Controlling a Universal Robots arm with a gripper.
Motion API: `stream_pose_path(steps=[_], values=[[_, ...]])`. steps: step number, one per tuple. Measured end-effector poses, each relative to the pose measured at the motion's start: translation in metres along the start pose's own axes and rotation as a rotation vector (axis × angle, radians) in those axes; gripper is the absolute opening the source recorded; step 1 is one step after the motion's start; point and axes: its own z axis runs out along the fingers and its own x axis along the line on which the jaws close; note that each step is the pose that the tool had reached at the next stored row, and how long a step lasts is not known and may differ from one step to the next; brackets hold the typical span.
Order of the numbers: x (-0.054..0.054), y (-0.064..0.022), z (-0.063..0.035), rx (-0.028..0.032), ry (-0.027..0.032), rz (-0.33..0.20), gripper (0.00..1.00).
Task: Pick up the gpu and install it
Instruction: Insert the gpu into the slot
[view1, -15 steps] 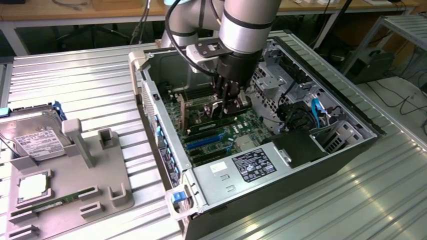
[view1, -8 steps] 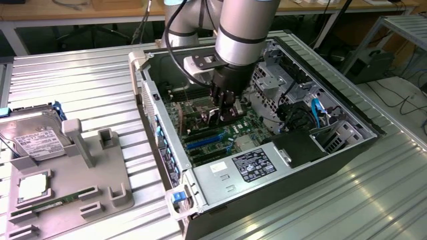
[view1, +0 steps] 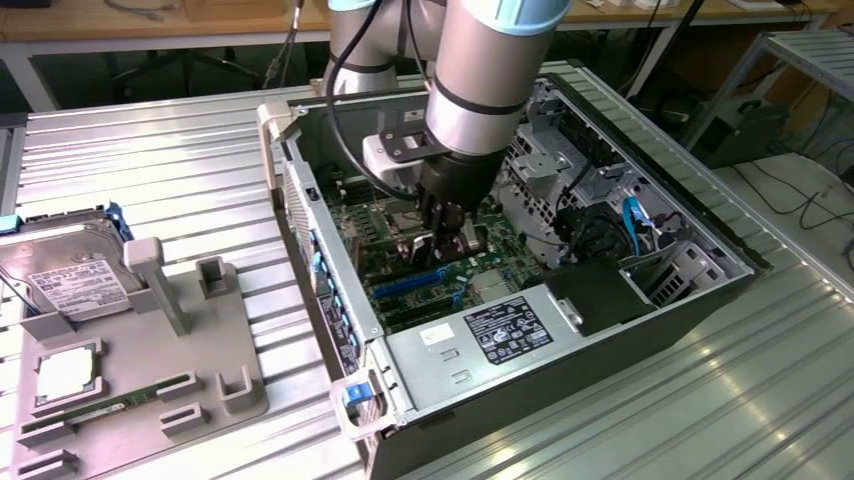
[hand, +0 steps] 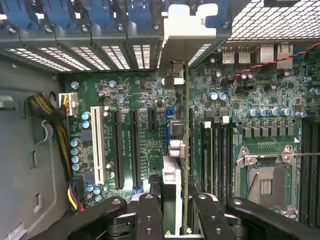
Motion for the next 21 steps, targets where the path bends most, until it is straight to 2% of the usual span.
stream_pose_path(steps=[8, 16, 21], values=[[0.005, 0.0014, 0.0014, 0.0001, -0.0002, 0.0, 0.29], [0.006, 0.0027, 0.0126, 0.0, -0.0002, 0.0, 0.29], [0.006, 0.0066, 0.0152, 0.0, -0.0002, 0.0, 0.29]])
